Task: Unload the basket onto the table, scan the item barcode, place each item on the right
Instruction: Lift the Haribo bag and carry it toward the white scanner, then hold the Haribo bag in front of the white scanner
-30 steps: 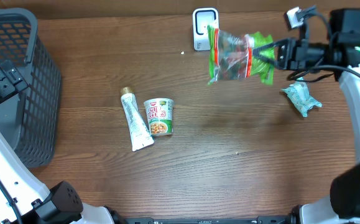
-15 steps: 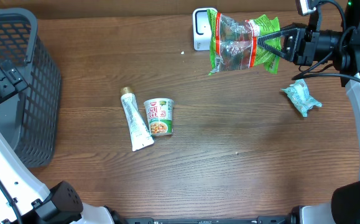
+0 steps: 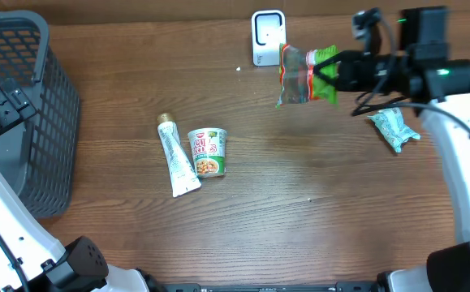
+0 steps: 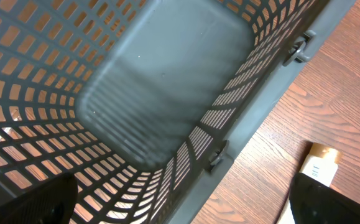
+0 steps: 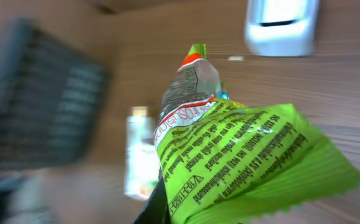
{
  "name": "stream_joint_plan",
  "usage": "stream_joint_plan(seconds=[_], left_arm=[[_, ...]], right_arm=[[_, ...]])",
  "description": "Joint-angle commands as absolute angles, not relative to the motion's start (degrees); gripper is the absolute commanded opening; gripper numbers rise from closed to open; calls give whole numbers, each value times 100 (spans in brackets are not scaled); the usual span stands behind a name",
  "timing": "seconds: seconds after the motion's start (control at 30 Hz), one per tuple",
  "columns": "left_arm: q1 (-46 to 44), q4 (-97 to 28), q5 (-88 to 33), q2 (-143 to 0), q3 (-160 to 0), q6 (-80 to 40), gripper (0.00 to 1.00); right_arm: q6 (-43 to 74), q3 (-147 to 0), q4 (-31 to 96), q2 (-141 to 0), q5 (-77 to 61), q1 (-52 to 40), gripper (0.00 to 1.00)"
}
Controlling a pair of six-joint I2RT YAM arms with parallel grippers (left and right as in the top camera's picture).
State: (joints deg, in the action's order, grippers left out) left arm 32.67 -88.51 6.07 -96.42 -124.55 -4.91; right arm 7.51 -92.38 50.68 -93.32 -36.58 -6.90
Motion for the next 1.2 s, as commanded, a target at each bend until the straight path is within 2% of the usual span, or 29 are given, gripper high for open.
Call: stream_joint_plan(seconds=[0.0, 0.23, 0.43, 0.57, 0.7, 1.17], left_arm=[[3251, -8844, 596, -9590, -12545, -491, 100], [3251, -8844, 596, -9590, -12545, -491, 100], [3251, -8844, 593, -9590, -12545, -491, 99], [3251, -8844, 593, -9590, -12545, -491, 100], [3251, -8842, 596, -9590, -12545, -491, 100], [3251, -8844, 596, -9590, -12545, -491, 100]], right_arm=[[832, -9391, 4932, -9142, -602, -1247, 4], [-86, -9439, 3887, -9236, 1798, -2211, 4], [-1396, -9439, 2220, -9939, 2764, -2698, 4], [-2163, -9439, 1326, -10575, 2893, -2731, 4], [-2453, -9437, 733, -11037, 2886, -2731, 4], [-6414, -9437, -1144, -12105, 2377, -2679, 4]])
